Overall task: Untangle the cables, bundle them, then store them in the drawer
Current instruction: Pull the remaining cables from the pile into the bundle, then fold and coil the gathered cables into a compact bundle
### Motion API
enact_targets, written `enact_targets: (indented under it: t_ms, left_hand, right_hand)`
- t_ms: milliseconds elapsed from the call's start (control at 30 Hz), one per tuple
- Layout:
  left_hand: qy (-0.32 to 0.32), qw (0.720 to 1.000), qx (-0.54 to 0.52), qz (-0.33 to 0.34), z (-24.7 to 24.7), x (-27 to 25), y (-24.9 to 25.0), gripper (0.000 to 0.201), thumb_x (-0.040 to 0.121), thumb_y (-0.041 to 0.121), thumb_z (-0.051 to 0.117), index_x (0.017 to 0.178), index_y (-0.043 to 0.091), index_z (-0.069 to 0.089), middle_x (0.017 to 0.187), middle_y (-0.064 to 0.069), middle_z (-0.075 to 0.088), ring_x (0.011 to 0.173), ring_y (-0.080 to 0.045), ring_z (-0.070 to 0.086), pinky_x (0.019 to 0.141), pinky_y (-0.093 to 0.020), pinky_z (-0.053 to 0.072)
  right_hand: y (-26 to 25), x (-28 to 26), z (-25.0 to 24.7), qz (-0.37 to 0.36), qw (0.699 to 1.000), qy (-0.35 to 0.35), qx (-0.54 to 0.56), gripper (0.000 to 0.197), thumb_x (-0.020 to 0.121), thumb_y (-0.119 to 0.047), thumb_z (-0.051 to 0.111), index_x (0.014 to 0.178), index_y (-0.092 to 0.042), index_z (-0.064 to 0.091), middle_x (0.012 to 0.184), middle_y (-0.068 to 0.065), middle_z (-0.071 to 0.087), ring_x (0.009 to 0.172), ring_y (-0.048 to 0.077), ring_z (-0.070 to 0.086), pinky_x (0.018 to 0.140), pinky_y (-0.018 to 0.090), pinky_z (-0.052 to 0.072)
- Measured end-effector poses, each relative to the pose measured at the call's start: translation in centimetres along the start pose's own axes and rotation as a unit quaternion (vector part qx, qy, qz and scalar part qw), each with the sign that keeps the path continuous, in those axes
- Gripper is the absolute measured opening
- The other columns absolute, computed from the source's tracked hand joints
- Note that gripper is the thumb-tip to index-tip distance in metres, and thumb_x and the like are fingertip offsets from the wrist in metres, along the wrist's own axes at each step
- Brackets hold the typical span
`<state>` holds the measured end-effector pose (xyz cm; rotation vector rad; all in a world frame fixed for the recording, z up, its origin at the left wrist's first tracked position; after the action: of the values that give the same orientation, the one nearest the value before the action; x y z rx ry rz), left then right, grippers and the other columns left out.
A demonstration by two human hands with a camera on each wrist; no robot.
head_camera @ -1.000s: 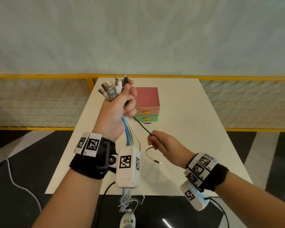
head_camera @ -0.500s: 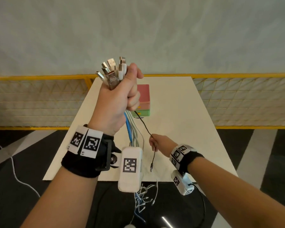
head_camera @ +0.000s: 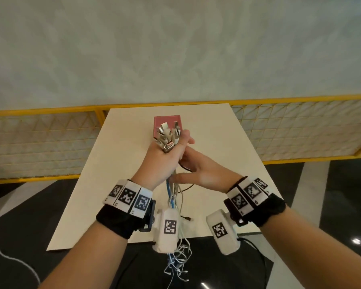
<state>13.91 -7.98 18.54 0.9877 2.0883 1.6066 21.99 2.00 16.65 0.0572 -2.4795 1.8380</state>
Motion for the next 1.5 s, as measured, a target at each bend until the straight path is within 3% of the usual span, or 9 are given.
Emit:
enact_targets:
  t_ms: [100, 200, 333, 533, 733, 833, 1000, 1200, 1500]
  left_hand:
    - [-0.009, 1.0, 0.016, 0.018, 0.2, -0.4, 0.4, 0.031, 0.087, 0.049, 0.06, 0.082, 0.021, 0.073, 0.079, 0.009, 0.069, 0.081, -0.002, 0.066, 0.078, -0.017, 0.045]
    - [-0.051, 0.993, -0.093, 0.045, -0.2, -1.3, 1.0, 0.02, 0.077, 0.023, 0.077, 0.094, 0.015, 0.071, 0.079, 0.007, 0.072, 0.083, -0.005, 0.068, 0.083, -0.024, 0.05]
    - [-0.127, 0.963, -0.219, 0.094, -1.6, -2.3, 1.4, 0.08, 0.066, 0.002, 0.078, 0.136, 0.028, 0.048, 0.083, 0.0, 0.064, 0.08, -0.012, 0.061, 0.082, -0.023, 0.052]
    - [-0.054, 0.986, -0.108, 0.113, -2.0, -3.2, 2.3, 0.016, 0.08, 0.008, 0.076, 0.09, 0.009, 0.063, 0.079, 0.0, 0.066, 0.073, -0.016, 0.064, 0.075, -0.031, 0.053]
    - [-0.104, 0.974, 0.007, 0.203, -3.1, -3.9, 3.6, 0.035, 0.074, 0.01, 0.082, 0.105, 0.017, 0.066, 0.098, -0.003, 0.066, 0.09, -0.014, 0.064, 0.081, -0.018, 0.049]
    - [-0.105, 0.955, 0.081, 0.265, -2.2, -4.2, 3.9, 0.012, 0.085, 0.018, 0.073, 0.085, 0.012, 0.063, 0.09, -0.003, 0.056, 0.086, -0.011, 0.054, 0.08, -0.016, 0.04]
    - [-0.163, 0.952, 0.087, 0.243, -1.8, -4.2, 4.3, 0.042, 0.096, 0.048, 0.046, 0.071, 0.016, 0.055, 0.089, -0.002, 0.047, 0.082, -0.01, 0.051, 0.075, -0.016, 0.038]
    - [-0.129, 0.945, 0.15, 0.262, -1.1, -3.6, 4.0, 0.034, 0.103, 0.019, 0.038, 0.075, 0.01, 0.055, 0.082, 0.001, 0.049, 0.076, -0.007, 0.049, 0.074, -0.014, 0.036]
    - [-0.062, 0.921, 0.213, 0.32, -0.4, -3.6, 2.7, 0.035, 0.094, 0.041, 0.054, 0.076, 0.012, 0.055, 0.075, 0.004, 0.047, 0.068, -0.013, 0.049, 0.062, -0.025, 0.04]
  right_hand:
    - [-0.6, 0.0, 2.5, 0.017, 0.998, 0.059, 0.007, 0.014, 0.09, 0.007, 0.048, 0.093, -0.005, 0.053, 0.075, 0.009, 0.059, 0.065, 0.017, 0.062, 0.066, 0.034, 0.058]
    - [-0.4, -0.3, 3.9, 0.023, 0.99, 0.14, -0.001, 0.02, 0.09, -0.008, 0.043, 0.071, -0.004, 0.045, 0.048, 0.003, 0.041, 0.041, 0.015, 0.039, 0.04, 0.026, 0.036]
    - [-1.1, -0.8, 4.3, 0.062, 0.988, 0.128, 0.063, 0.017, 0.079, -0.024, 0.04, 0.064, -0.03, 0.043, 0.047, -0.007, 0.034, 0.042, 0.01, 0.026, 0.039, 0.022, 0.024]
    - [-2.2, -1.4, 4.6, 0.06, 0.99, 0.112, 0.068, 0.032, 0.086, -0.015, 0.048, 0.055, -0.017, 0.04, 0.041, -0.006, 0.038, 0.036, 0.015, 0.036, 0.042, 0.027, 0.036]
    - [-1.8, -2.1, 4.7, 0.047, 0.989, 0.129, 0.048, 0.052, 0.09, -0.002, 0.044, 0.046, -0.031, 0.047, 0.04, -0.011, 0.037, 0.037, 0.01, 0.034, 0.04, 0.027, 0.037]
    - [-2.7, -2.5, 4.3, 0.03, 0.988, 0.146, 0.044, 0.035, 0.082, 0.004, 0.04, 0.055, -0.016, 0.047, 0.039, -0.012, 0.043, 0.039, 0.005, 0.041, 0.042, 0.025, 0.045]
    - [-2.5, -3.0, 4.6, 0.034, 0.985, 0.163, 0.053, 0.051, 0.088, 0.005, 0.039, 0.049, -0.027, 0.048, 0.039, -0.011, 0.038, 0.037, 0.007, 0.032, 0.04, 0.024, 0.033]
    - [-2.5, -3.7, 4.5, 0.054, 0.98, 0.176, 0.072, 0.038, 0.085, 0.008, 0.047, 0.056, -0.015, 0.036, 0.043, -0.008, 0.029, 0.037, 0.008, 0.024, 0.043, 0.025, 0.023]
    - [-3.2, -3.6, 4.6, 0.07, 0.978, 0.18, 0.08, 0.016, 0.074, -0.001, 0.04, 0.063, -0.012, 0.04, 0.048, -0.005, 0.033, 0.042, 0.008, 0.029, 0.044, 0.024, 0.031]
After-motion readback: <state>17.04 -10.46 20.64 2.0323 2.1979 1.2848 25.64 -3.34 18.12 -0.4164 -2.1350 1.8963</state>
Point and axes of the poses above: each hand's wrist, its own x-axis towards the middle knuckle, its own z-axis out of the palm, y = z × x, the point moved 1 cm from there along x, towards the middle knuckle
